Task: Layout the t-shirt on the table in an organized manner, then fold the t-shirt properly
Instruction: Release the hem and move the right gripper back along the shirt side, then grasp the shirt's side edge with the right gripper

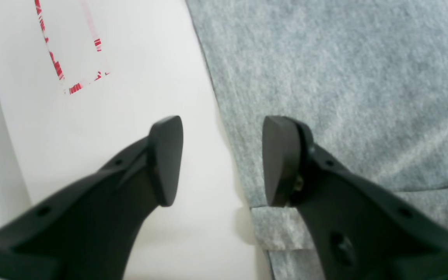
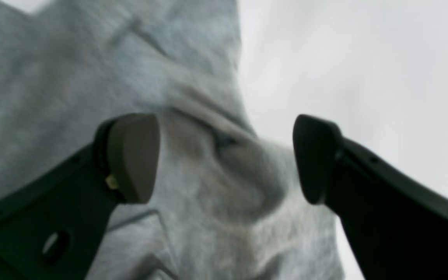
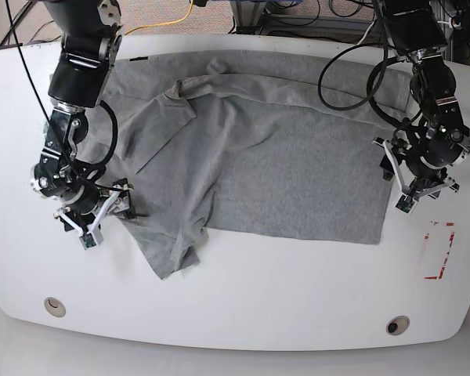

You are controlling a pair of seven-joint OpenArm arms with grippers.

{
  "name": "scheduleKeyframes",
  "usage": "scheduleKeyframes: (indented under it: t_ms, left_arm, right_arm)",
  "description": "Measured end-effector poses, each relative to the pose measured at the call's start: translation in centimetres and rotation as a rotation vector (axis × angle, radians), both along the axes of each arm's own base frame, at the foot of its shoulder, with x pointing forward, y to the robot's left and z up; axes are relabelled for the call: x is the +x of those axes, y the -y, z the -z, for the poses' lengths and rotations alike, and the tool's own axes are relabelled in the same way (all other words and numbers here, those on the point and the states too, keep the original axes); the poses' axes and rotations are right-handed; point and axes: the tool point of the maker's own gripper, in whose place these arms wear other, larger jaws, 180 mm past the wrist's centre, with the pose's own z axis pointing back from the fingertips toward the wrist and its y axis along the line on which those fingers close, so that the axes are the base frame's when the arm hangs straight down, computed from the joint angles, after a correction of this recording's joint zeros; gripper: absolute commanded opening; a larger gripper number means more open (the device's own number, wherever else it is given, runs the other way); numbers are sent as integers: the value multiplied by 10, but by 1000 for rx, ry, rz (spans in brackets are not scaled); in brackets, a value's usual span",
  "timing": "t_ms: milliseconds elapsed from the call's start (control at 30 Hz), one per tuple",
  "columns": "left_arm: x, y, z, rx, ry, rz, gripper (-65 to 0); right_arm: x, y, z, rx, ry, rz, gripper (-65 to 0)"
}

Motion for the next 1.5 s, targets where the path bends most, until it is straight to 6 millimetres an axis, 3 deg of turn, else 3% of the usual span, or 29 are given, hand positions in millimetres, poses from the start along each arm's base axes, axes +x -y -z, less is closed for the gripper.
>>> scheduleKeyframes:
  t_ms: [200,367,533,633,867,933,1233,1500]
  left_arm:
    - [-4,-5,23,-13,-68,-20,-344]
    - [2,-20,30,-4,-66,-97,-344]
    - [16,-7,25,-66,26,-59,-344]
    - [18,-3,25,-83,36,-55,-344]
    - [46,12,26,-199,110,-127,-344]
    - [54,16,32,-245,114,-154,-344]
    - [47,8,82,-291,11,-228,-344]
    - [45,3,91,-309,-3,-230,-344]
  right_arm:
    - [-16,28,25,32,-59,100,-154]
    - [-27,35,24,23,-45,115,-154]
    - [-36,37,10,-33,-13,95,-170]
    - [-39,38,2,-60,1,91,-258]
    - [-46,36,6,-63,-7,85,-579]
    - [-50,37,13,-58,-26,89,-609]
    - [-58,36,43,8,-73,104,-595]
    - [-68,36,67,66,-95,125,-595]
